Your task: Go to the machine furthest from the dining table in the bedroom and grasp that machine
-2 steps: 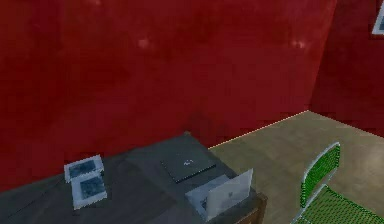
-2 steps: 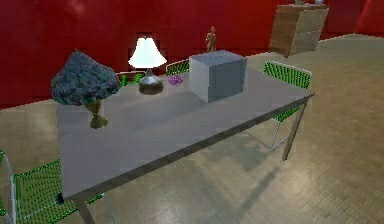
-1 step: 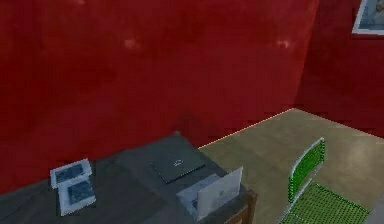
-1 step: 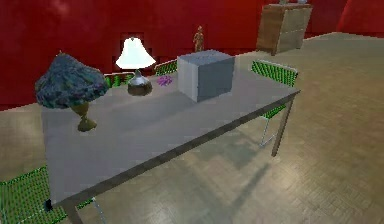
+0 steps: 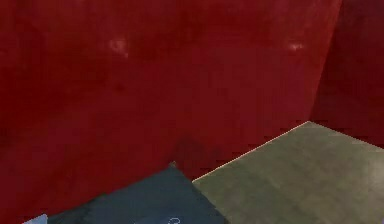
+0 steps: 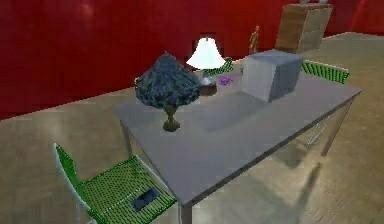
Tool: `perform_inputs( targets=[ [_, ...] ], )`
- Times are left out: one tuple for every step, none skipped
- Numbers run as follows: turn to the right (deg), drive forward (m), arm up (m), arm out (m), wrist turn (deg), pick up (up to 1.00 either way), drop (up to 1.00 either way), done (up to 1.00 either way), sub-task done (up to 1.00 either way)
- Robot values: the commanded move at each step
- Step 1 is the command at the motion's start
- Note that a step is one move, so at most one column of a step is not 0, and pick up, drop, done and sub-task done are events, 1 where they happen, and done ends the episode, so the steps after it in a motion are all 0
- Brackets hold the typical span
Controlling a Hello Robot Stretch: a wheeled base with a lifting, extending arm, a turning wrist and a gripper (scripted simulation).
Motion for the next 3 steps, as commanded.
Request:
perform_inputs(
  targets=[
    [-45.0,0.00,0.00,0.00,0.0,0.00,0.00,0.00,0.00],
    [-45.0,0.00,0.00,0.00,0.0,0.00,0.00,0.00,0.00],
    [45.0,0.00,0.00,0.00,0.0,0.00,0.00,0.00,0.00]
  ],
)
